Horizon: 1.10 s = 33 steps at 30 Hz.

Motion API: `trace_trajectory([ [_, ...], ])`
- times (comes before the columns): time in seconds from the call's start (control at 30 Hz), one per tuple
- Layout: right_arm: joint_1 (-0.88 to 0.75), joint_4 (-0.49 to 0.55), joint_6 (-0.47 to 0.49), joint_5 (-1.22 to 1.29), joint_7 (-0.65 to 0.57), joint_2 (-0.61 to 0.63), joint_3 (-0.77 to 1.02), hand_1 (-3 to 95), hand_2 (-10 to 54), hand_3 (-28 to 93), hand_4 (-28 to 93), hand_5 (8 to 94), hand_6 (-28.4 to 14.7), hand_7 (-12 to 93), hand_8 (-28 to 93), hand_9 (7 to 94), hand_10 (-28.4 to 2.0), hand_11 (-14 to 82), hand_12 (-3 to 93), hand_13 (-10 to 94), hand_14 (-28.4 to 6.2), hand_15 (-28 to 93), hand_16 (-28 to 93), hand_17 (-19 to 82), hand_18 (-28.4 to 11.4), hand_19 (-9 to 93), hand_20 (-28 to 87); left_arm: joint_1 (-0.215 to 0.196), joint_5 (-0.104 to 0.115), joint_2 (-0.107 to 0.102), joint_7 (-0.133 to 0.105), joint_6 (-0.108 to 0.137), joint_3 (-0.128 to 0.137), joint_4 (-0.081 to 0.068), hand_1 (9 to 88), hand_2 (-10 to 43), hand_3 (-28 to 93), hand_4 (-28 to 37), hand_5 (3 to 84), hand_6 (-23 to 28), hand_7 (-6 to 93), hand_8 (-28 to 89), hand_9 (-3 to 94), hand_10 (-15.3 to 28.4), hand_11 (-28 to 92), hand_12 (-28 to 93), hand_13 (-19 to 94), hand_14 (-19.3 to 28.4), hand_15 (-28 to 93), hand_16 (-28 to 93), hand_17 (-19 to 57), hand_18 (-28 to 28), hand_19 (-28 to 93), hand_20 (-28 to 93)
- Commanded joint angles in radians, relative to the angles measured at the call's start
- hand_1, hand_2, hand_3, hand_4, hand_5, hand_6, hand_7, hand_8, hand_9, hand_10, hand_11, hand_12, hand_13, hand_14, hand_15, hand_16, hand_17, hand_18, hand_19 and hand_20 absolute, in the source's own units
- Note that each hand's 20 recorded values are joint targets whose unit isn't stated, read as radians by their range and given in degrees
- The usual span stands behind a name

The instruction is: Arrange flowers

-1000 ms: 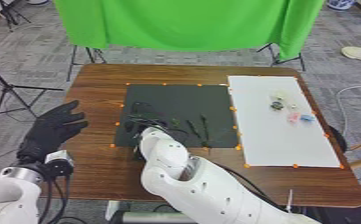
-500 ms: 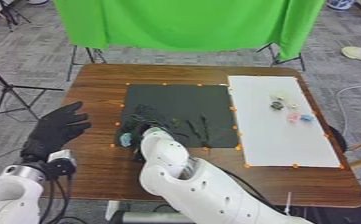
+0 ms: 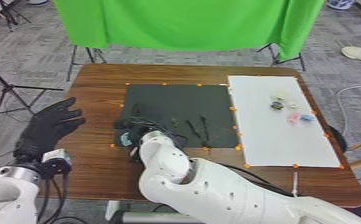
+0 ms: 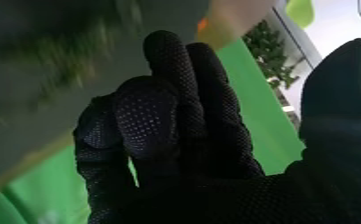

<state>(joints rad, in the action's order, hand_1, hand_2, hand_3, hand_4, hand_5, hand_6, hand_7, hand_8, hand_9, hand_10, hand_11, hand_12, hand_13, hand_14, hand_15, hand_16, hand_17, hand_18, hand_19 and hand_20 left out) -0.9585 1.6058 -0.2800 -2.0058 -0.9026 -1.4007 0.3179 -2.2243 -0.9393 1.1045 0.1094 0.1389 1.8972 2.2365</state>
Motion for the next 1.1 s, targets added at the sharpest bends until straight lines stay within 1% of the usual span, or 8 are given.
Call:
trace_trajectory([
  [0.03,0.179,0.09,0.011,0.026,0.123,0.109,-0.018,22.2,-3.7,84,-28,60.2,-8.0,23,-15,67.6,-18.7,40.0,15.7,69,-11.3,81,13,33,-25.4,93,37,-0.177,0.041,0.047,-0.195,0.1,0.031,0.046,23.7,5.1,81,-21.5,35.1,9.0,15.3,-10,34.3,20.2,30,10,25,26.8,53,-10,-11.6,23.6,57,4],
  [0.17,0.113,0.186,0.061,0.021,0.152,0.199,0.071,21.6,-1.8,85,-28,58.9,-8.2,23,-15,66.5,-19.5,39.2,15.3,68,-12.0,81,12,32,-25.5,93,35,-0.217,0.047,0.066,-0.217,0.115,0.033,0.059,23.7,5.1,81,-21.5,35.1,8.9,15.3,-10,34.3,20.2,30,10,25,26.7,53,-10,-11.7,23.6,57,4],
  [0.23,0.078,0.24,0.09,0.042,0.162,0.26,0.118,21.1,-0.5,86,-28,58.3,-8.3,23,-15,65.8,-20.0,38.6,15.2,67,-12.3,81,12,31,-25.5,93,34,-0.236,0.046,0.083,-0.216,0.107,0.038,0.065,23.7,5.0,81,-21.5,35.1,8.9,15.3,-10,34.3,20.2,30,10,25,26.7,53,-10,-11.6,23.6,57,4],
  [0.27,0.015,0.264,0.133,0.019,0.183,0.275,0.192,21.0,-0.1,86,-28,58.1,-8.4,22,-15,65.3,-20.1,38.1,15.0,67,-12.5,81,12,31,-25.6,93,34,-0.237,0.051,0.08,-0.227,0.117,0.026,0.063,23.7,5.0,81,-21.6,35.1,8.9,15.3,-10,34.3,20.2,30,10,25,26.7,53,-10,-11.6,23.6,57,4],
  [0.33,-0.037,0.308,0.124,0.037,0.191,0.343,0.253,21.1,0.3,86,-27,57.9,-8.3,22,-15,64.8,-20.2,36.9,14.7,66,-12.7,81,12,30,-25.6,93,32,-0.247,0.051,0.086,-0.228,0.12,0.024,0.071,23.7,5.0,81,-21.5,35.1,9.0,15.2,-10,34.3,20.2,30,10,25,26.7,53,-10,-11.6,23.6,57,4],
  [0.6,-0.351,0.44,0.157,0.123,0.157,0.557,0.588,22.5,0.8,87,-27,56.9,-8.2,23,-15,63.0,-20.5,34.2,14.4,64,-13.4,80,11,28,-25.3,93,30,-0.257,0.048,0.1,-0.213,0.109,0.003,0.073,23.8,5.1,81,-21.6,35.1,8.9,15.1,-10,34.3,20.2,30,10,25,26.7,53,-10,-11.5,23.6,57,4],
  [0.87,-0.568,0.453,0.153,0.142,0.129,0.705,0.83,23.5,0.4,88,-26,56.3,-8.2,23,-15,61.5,-20.6,32.0,14.1,64,-13.7,80,10,28,-25.1,93,28,-0.265,0.045,0.097,-0.214,0.101,-0.011,0.078,23.8,5.1,81,-21.5,35.1,9.0,15.2,-10,34.4,20.2,30,10,25,26.7,53,-10,-11.6,23.6,57,4],
  [1.1,-0.611,0.403,0.178,0.124,0.098,0.759,0.921,24.6,-0.3,88,-27,55.4,-8.2,23,-15,60.0,-20.4,30.1,14.1,66,-11.6,82,10,31,-24.7,93,33,-0.267,0.051,0.084,-0.233,0.108,-0.037,0.075,23.8,5.0,81,-21.5,35.1,9.0,15.2,-10,34.4,20.3,29,10,25,26.7,53,-10,-11.5,23.7,57,4],
])
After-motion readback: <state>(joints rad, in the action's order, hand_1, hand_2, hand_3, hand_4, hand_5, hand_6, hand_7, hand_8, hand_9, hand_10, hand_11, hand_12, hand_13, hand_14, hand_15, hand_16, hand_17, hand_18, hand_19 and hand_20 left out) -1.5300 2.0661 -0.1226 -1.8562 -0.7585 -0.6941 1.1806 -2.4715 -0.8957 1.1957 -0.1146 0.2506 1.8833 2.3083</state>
